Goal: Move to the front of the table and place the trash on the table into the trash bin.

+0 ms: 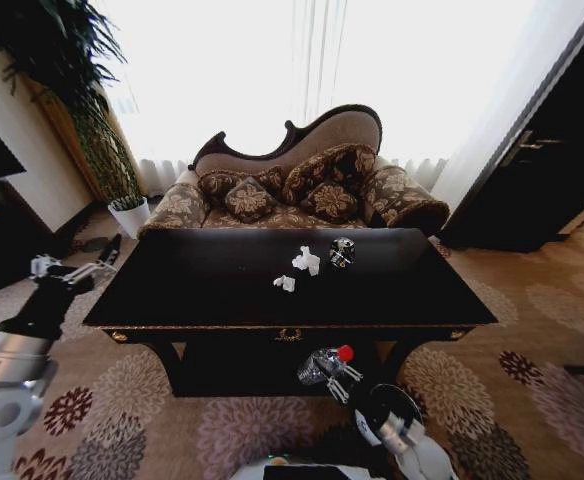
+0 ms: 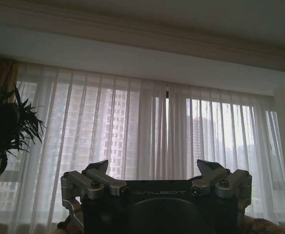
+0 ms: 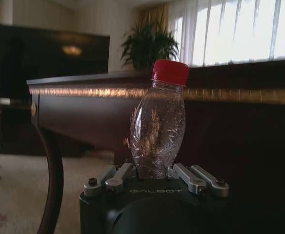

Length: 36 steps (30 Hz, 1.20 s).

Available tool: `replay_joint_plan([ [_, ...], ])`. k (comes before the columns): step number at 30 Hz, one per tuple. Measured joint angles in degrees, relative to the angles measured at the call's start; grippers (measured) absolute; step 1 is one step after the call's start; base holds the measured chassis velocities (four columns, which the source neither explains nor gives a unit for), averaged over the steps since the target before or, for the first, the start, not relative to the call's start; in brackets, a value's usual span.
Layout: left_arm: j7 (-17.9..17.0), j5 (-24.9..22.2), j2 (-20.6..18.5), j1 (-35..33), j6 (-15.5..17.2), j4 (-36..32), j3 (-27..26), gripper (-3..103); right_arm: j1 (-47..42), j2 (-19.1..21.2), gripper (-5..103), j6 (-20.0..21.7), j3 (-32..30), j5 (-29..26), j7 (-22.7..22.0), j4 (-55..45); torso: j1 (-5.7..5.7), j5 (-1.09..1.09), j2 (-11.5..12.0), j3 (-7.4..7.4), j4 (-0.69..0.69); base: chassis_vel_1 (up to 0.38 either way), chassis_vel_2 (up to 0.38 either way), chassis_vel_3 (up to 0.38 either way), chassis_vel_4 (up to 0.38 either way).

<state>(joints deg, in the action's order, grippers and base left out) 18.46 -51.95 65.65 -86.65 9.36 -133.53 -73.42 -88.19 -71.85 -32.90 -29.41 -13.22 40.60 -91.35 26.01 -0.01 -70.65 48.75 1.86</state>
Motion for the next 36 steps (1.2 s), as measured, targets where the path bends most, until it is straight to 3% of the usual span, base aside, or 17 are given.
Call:
replay_joint_plan([
  [8,-0.06,-1.03,-0.14,-1.23,0.28,-0.86,-2.67,100,5.94,2.81,22,0.30,1.60,6.76,-4.55,12.93,0.00,0.01,0.00,0.00,0.00,0.000,0.000,0.000,0.000],
  [16,-0.06,-1.05,0.91,-3.62,0.58,-3.20,-4.37,100,12.48,6.34,22,7.95,4.00,9.61,-13.84,28.96,0.00,0.01,0.00,0.00,0.01,0.000,0.000,0.000,0.000],
  [20,-0.07,-1.17,1.26,-4.91,0.66,-4.36,-5.49,100,15.43,6.75,22,11.41,5.06,9.57,-18.63,32.97,0.00,0.01,0.00,0.00,0.00,0.000,0.000,0.000,0.000],
  [28,-0.11,-2.41,1.89,-7.17,0.71,-6.10,-8.18,100,19.77,8.59,22,14.25,6.15,7.19,-21.74,37.26,0.00,0.01,0.00,0.00,0.00,0.000,0.000,0.000,0.000],
  [36,-0.18,-3.34,2.30,-8.73,0.84,-7.41,-10.07,100,23.15,10.60,22,18.00,4.94,11.86,-26.88,42.92,0.00,0.01,0.00,0.00,0.00,0.000,0.000,0.000,0.000],
])
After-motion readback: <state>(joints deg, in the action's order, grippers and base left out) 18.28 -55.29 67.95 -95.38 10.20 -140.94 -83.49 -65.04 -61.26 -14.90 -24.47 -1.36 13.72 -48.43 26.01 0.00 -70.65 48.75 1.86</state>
